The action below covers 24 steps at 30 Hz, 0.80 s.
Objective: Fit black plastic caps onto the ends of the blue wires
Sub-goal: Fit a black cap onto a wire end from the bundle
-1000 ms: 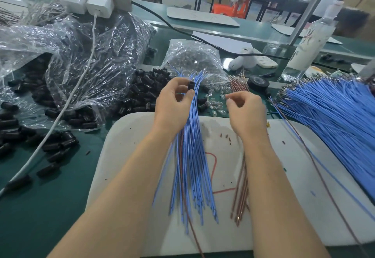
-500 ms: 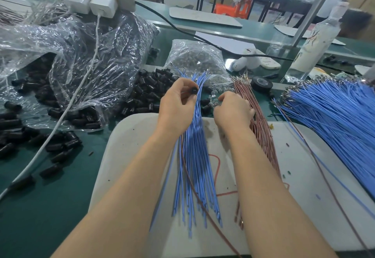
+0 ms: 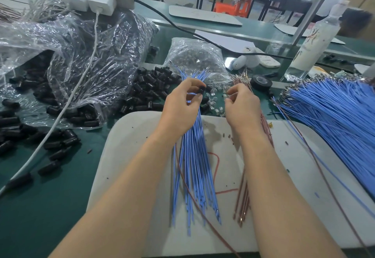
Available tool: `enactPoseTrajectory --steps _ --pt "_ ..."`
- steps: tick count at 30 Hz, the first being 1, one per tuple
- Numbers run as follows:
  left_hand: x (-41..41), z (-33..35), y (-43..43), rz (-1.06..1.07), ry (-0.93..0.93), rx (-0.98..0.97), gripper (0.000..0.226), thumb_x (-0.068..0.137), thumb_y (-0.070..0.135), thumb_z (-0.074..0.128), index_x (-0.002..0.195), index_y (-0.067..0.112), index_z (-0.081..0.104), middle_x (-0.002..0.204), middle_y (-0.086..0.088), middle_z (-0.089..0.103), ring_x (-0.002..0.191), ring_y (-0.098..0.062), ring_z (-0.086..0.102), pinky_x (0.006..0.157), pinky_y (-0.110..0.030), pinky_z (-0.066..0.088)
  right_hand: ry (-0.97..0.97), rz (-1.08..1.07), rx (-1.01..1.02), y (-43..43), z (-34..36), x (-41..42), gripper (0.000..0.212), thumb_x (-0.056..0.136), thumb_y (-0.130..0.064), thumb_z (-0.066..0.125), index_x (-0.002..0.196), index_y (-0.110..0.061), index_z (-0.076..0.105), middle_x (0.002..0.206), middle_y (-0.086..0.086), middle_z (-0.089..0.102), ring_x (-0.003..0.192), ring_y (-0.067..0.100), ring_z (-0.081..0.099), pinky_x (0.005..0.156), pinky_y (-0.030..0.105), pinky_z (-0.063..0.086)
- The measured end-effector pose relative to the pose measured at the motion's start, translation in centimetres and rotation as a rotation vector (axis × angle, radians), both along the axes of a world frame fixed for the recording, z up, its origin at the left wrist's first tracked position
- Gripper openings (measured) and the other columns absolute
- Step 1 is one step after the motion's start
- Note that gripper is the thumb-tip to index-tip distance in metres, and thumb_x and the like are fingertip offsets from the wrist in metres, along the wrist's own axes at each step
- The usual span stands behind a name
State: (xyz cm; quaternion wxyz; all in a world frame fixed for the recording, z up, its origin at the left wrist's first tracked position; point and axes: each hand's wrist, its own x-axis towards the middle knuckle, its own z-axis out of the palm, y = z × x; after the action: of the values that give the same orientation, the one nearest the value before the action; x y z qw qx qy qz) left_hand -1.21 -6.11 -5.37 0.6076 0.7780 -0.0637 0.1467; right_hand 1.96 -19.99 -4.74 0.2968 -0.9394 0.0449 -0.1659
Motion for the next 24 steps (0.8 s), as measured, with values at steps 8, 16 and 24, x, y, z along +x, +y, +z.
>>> enactPoseTrajectory --steps 8,16,24 --pt "-0.3 0.1 0.0 0.014 0.026 -0.022 0.025 0.095 0.009 0.051 0.099 0.032 0.057 0.098 0.006 0.063 0.076 -0.006 0.066 0.065 -0.016 0.049 0.006 0.064 -0.026 0.1 0.0 -0.1 0.014 0.091 -0.011 0.056 0.096 -0.013 0.068 0.102 0.006 0.066 0.094 0.021 0.059 0.077 0.027 0.042" --pt "-0.1 0.0 -0.1 0.043 0.001 0.048 0.026 0.093 0.006 0.051 0.099 0.031 0.058 0.094 0.009 0.062 0.082 -0.017 0.062 0.071 -0.020 0.048 0.170 0.041 -0.264 2.3 0.3 0.3 0.028 0.091 -0.019 0.060 0.117 -0.028 0.062 0.122 0.006 0.056 0.116 0.029 0.049 0.098 0.039 0.039" --pt "-0.1 -0.1 0.0 0.029 -0.055 -0.006 0.027 0.089 -0.007 0.049 0.097 0.017 0.059 0.091 0.007 0.063 0.089 -0.010 0.062 0.090 -0.025 0.049 0.185 -0.061 -0.294 3.0 0.1 0.7 0.027 0.092 -0.022 0.057 0.119 -0.018 0.061 0.132 0.010 0.050 0.124 0.031 0.042 0.102 0.041 0.034"
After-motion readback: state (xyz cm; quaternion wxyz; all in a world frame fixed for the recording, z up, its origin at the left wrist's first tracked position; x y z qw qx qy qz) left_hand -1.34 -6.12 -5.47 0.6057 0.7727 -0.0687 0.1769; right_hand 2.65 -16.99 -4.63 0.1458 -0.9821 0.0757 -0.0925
